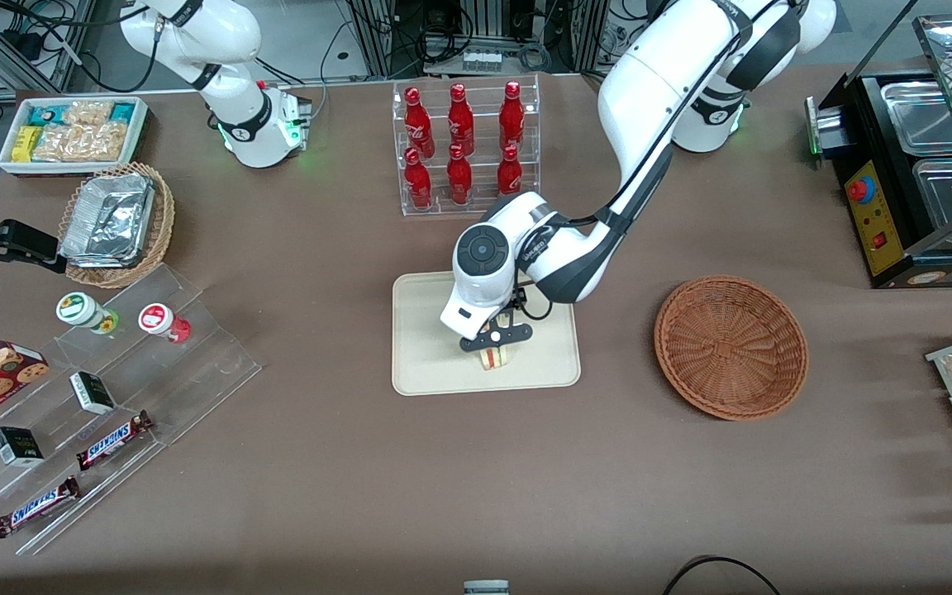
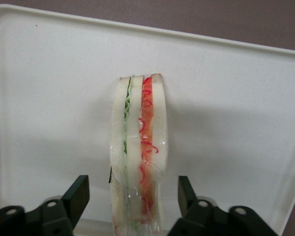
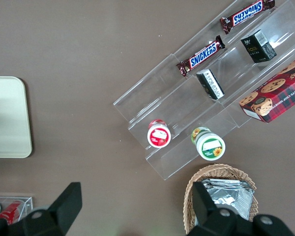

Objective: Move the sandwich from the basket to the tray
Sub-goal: 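Lower the sandwich onto the tray and open the left gripper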

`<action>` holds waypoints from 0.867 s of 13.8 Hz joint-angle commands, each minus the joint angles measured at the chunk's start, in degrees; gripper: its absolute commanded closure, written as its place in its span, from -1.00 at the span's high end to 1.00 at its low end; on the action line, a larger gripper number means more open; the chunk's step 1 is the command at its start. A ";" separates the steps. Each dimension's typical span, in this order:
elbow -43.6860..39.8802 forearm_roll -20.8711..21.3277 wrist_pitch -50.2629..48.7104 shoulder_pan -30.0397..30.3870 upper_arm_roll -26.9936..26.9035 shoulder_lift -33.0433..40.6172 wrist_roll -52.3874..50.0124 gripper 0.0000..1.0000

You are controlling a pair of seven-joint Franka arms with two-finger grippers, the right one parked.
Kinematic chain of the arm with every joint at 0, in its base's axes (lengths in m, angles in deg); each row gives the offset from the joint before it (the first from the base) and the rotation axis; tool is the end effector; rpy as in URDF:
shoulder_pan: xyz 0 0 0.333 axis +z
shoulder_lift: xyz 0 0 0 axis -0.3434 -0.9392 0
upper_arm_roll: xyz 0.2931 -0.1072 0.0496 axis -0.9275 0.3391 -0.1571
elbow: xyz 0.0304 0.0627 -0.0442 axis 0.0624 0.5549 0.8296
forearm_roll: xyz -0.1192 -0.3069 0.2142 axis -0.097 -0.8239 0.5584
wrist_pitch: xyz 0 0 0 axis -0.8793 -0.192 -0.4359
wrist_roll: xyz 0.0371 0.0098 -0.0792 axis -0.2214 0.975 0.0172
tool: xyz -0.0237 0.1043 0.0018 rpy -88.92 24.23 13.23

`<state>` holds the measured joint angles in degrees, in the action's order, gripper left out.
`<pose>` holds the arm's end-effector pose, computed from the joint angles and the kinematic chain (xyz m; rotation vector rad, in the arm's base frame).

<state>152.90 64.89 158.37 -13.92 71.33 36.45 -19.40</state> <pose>0.5154 -0.5126 0.2554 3.1215 0.3144 -0.1511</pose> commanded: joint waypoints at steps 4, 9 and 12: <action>-10.34 -2.21 -13.09 0.17 -0.39 1.26 -0.10 1.00; -10.35 -1.76 -21.10 3.93 -0.83 6.18 10.86 1.00; -9.82 -1.24 -23.65 6.84 -1.00 8.38 20.02 1.00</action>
<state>141.97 63.62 136.86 -8.79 70.35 42.80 -3.87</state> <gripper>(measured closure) 0.000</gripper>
